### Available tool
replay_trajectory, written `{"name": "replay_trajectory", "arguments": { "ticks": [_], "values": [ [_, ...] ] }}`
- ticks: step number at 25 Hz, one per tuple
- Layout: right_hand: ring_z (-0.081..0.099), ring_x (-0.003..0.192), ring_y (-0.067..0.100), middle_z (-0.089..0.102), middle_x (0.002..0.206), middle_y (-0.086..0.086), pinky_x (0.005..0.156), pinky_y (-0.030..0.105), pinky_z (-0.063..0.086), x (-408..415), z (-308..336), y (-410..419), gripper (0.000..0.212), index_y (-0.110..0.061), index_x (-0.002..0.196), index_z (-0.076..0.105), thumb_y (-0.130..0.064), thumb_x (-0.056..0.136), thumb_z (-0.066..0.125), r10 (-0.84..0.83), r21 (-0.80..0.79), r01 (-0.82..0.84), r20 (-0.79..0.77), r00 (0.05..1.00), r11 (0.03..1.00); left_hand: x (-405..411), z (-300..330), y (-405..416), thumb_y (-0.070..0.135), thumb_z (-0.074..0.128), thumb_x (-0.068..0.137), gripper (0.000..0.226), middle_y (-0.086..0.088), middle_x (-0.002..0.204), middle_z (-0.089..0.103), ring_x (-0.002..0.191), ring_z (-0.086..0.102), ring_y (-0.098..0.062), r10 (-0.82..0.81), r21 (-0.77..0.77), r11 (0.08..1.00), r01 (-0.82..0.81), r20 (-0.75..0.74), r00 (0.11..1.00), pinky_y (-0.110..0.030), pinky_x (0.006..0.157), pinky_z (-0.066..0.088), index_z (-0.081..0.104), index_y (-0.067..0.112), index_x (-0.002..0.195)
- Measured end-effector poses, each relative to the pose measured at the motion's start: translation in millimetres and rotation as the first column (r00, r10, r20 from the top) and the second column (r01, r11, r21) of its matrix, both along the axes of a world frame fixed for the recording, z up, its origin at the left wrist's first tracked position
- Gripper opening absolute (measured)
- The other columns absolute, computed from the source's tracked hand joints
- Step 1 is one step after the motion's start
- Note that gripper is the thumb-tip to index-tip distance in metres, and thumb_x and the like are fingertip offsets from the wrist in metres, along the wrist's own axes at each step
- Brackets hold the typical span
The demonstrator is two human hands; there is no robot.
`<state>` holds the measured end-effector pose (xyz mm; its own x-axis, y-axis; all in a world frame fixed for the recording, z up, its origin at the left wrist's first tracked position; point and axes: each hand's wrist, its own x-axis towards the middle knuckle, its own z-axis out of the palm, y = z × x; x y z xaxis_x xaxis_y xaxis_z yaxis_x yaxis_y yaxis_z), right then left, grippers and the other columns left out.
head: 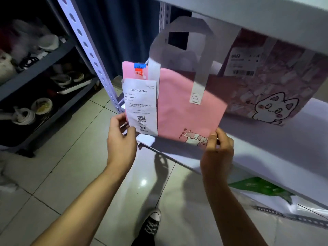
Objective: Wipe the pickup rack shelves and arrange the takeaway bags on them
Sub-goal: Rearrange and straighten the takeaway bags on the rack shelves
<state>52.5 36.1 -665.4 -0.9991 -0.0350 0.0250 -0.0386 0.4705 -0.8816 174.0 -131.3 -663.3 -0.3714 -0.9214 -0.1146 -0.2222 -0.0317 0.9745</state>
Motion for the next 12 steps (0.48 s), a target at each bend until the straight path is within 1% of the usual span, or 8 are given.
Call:
{"name": "replay_trajectory", "arguments": {
  "ticks": [2,3,4,7,9,10,11,12],
  "values": [
    [0.052,0.092,0.017,0.053,0.106,0.005,0.084,0.012,0.034,-7,2,-13,0.028,-0.006,0.124,0.069,-0.011,0.102,0.052,0.003,-0.01,-0.003,-0.008,1.0,1.0,-11,1,-15,0.004,0.049,0.088,0.038,0.009,0.116,0.066,0.096,0.063,0.004,-0.019,-0.023,1.0,0.019,0.007,1.0,-0.006,0.066,0.047,0.057,0.024,0.121],
    [0.051,0.09,0.016,0.053,0.105,0.006,0.081,0.009,0.034,-12,3,-20,0.028,-0.006,0.124,0.069,-0.01,0.102,0.052,0.0,-0.014,-0.001,-0.018,1.0,1.0,-17,1,-23,0.005,0.049,0.088,0.039,0.009,0.117,0.065,0.096,0.063,0.003,-0.032,-0.045,0.998,0.033,0.017,0.999,-0.009,0.07,0.048,0.058,0.024,0.121],
    [0.051,0.088,0.016,0.054,0.103,0.007,0.08,0.009,0.033,-16,3,-27,0.028,-0.005,0.124,0.069,-0.009,0.102,0.052,-0.004,-0.019,0.004,-0.025,1.0,1.0,-23,1,-30,0.006,0.049,0.088,0.04,0.01,0.116,0.066,0.098,0.063,0.0,-0.044,-0.063,0.997,0.045,0.029,0.999,-0.012,0.074,0.049,0.058,0.025,0.121],
    [0.047,0.079,0.014,0.056,0.093,0.01,0.076,0.019,0.035,-28,2,-45,0.022,-0.002,0.111,0.07,-0.006,0.102,0.051,-0.016,-0.038,0.015,-0.02,1.0,0.999,-39,0,-48,0.01,0.048,0.086,0.04,0.02,0.11,0.064,0.102,0.06,0.003,-0.048,-0.081,0.995,0.052,0.044,0.998,-0.01,0.075,0.045,0.057,0.028,0.12],
    [0.045,0.069,0.018,0.057,0.078,0.007,0.071,0.026,0.036,-35,0,-53,0.016,-0.004,0.101,0.067,-0.006,0.099,0.051,-0.056,-0.086,0.06,0.04,0.998,0.995,-49,-4,-56,0.012,0.047,0.084,0.042,0.022,0.111,0.062,0.109,0.057,0.002,-0.056,-0.084,0.995,0.059,0.039,0.998,-0.015,0.081,0.045,0.053,0.027,0.122],
    [0.048,0.068,0.02,0.058,0.074,0.003,0.071,0.027,0.037,-38,0,-56,0.016,-0.004,0.103,0.066,-0.005,0.099,0.051,-0.075,-0.121,0.083,0.07,0.995,0.989,-53,-5,-60,0.012,0.047,0.083,0.043,0.019,0.114,0.061,0.112,0.056,0.0,-0.068,-0.081,0.994,0.071,0.042,0.997,-0.019,0.085,0.046,0.051,0.027,0.123],
    [0.054,0.073,0.02,0.062,0.077,0.002,0.074,0.026,0.041,-40,0,-59,0.019,-0.005,0.109,0.066,-0.003,0.098,0.05,-0.081,-0.157,0.094,0.087,0.993,0.983,-58,-6,-64,0.012,0.046,0.084,0.045,0.017,0.117,0.06,0.113,0.055,0.0,-0.088,-0.075,0.993,0.092,0.052,0.995,-0.024,0.088,0.047,0.049,0.028,0.126],
    [0.059,0.081,0.021,0.067,0.086,0.004,0.079,0.026,0.044,-43,0,-60,0.025,-0.006,0.113,0.065,0.0,0.097,0.048,-0.067,-0.192,0.084,0.094,0.993,0.978,-63,-6,-68,0.012,0.045,0.084,0.047,0.019,0.118,0.06,0.112,0.055,0.004,-0.116,-0.069,0.99,0.121,0.072,0.991,-0.025,0.09,0.047,0.047,0.029,0.128]
  ]
}}
